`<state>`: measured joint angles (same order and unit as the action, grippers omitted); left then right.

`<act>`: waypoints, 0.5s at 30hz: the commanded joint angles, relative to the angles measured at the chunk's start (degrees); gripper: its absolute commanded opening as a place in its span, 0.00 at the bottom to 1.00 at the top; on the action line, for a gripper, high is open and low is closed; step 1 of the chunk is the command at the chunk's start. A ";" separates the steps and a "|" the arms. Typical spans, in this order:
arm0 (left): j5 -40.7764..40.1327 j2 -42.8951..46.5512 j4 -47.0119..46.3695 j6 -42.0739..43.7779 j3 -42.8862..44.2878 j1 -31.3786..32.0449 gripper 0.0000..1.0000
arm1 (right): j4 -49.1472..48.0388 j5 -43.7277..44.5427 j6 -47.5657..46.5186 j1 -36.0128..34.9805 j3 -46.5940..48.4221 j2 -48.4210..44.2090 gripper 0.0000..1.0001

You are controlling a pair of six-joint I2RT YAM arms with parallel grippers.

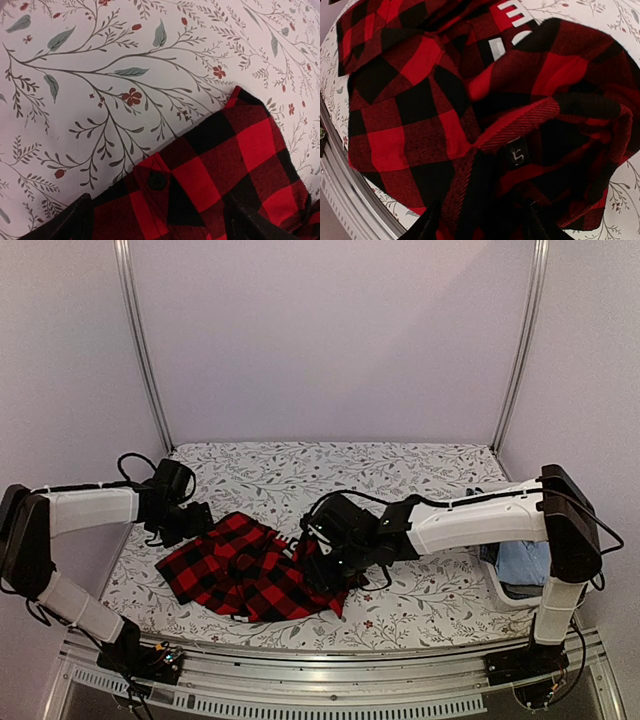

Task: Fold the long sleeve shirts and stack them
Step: Flatten out the square-folded shirt at the center of the board.

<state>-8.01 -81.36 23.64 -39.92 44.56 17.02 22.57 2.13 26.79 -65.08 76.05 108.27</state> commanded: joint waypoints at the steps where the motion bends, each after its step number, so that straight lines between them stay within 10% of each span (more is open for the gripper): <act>1: 3.97 -4.52 -4.12 2.43 -1.40 -1.77 0.87 | 3.49 2.25 1.04 0.22 1.48 1.84 0.39; 6: 8.19 -7.34 -5.24 3.08 -2.40 -1.64 0.58 | 5.82 5.81 1.92 3.47 0.20 1.37 0.07; 10: 11.92 -5.01 -4.32 1.80 -4.00 1.17 0.19 | 5.87 9.75 1.40 10.67 0.66 0.15 0.02; 15: 14.91 0.84 -2.34 -3.85 -6.32 9.36 0.00 | 5.23 12.22 -3.14 20.85 11.72 5.00 0.00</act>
<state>2.00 -85.23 19.94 -39.38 40.10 20.16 28.69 9.34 27.11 -51.31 78.76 110.45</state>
